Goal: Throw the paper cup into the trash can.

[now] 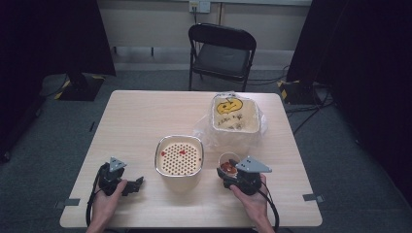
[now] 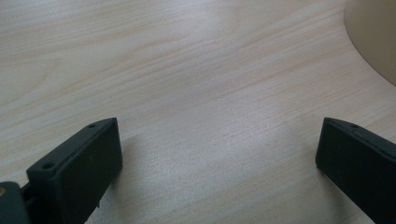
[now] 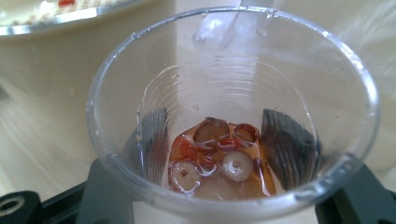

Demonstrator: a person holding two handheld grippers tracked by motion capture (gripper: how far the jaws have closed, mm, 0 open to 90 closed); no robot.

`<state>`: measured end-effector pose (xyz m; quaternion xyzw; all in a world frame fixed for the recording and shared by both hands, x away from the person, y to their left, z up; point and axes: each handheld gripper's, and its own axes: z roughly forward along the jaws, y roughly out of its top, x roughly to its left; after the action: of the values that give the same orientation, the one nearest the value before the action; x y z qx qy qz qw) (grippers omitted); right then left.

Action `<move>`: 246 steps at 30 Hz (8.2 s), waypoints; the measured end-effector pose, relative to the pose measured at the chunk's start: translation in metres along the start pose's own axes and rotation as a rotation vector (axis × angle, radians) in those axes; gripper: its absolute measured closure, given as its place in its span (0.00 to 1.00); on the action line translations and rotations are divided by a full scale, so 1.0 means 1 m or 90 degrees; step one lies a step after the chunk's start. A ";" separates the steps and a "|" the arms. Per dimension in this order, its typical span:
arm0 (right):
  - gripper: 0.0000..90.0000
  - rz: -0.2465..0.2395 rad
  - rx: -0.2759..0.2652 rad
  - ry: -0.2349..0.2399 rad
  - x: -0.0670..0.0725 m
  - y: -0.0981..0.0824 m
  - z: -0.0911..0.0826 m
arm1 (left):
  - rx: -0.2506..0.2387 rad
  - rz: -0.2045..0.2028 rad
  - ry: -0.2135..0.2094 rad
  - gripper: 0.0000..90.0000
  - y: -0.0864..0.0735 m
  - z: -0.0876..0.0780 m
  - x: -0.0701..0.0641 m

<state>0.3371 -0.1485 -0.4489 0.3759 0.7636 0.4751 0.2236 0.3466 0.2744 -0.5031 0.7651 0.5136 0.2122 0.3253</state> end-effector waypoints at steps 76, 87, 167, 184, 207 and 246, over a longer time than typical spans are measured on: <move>0.52 -0.809 0.091 -0.329 0.098 0.113 0.061 | 0.001 0.001 0.000 0.00 0.000 0.000 0.000; 0.53 -0.913 0.115 -0.375 0.102 0.110 0.066 | 0.000 0.001 0.000 0.00 0.000 0.000 0.000; 0.57 -0.959 0.063 -0.526 0.096 0.112 0.049 | 0.001 0.001 0.000 0.00 0.000 0.000 0.000; 0.57 -0.437 -0.076 -0.296 0.070 0.128 0.015 | 0.001 0.001 0.000 0.00 0.000 0.000 0.000; 0.56 -0.056 -0.128 -0.098 -0.015 0.154 -0.002 | 0.000 0.001 0.000 0.00 0.000 0.000 0.000; 0.19 0.047 -0.072 -0.146 -0.087 0.152 0.022 | 0.001 0.001 0.000 0.00 0.000 0.000 0.000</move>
<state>0.4611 -0.1641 -0.3240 0.4422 0.6906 0.4793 0.3128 0.3467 0.2746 -0.5030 0.7657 0.5130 0.2122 0.3247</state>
